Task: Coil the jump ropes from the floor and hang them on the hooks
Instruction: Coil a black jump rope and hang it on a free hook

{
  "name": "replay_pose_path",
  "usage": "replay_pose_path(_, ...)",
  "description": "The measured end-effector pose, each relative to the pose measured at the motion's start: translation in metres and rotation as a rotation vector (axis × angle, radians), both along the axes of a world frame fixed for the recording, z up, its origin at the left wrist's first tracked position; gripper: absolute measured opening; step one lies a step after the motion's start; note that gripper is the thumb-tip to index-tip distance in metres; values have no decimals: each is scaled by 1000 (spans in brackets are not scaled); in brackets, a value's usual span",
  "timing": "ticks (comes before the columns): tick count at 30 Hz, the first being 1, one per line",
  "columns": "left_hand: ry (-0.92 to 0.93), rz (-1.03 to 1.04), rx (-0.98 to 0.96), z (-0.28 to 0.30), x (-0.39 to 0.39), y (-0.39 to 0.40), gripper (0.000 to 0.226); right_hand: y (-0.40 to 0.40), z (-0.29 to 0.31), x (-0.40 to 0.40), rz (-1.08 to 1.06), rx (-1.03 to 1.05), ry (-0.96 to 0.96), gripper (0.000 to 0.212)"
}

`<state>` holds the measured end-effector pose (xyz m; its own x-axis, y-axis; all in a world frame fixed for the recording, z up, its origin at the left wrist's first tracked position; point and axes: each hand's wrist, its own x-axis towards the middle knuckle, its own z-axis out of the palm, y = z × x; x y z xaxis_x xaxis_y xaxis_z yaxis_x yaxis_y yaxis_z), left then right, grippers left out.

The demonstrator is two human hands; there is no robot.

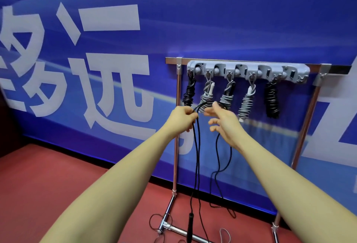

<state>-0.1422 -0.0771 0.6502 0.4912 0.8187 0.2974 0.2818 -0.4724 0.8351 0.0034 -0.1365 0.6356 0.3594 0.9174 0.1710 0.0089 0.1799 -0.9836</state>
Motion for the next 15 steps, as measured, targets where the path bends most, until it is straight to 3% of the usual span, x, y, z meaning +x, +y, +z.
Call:
replay_pose_path(3,-69,34,20,14,5,-1,21,-11,-21,-2,152,-229,-378,20)
replay_pose_path(6,-85,22,42,29,9,-1,20,-15,-34,-11,222,-287,-546,23)
replay_pose_path(11,-130,10,-49,36,7,-2,31,-11,-24,-21,50,-158,-476,34)
replay_pose_path(15,-57,29,-135,6,-4,-2,12,1,-7,-23,-73,-10,-222,36)
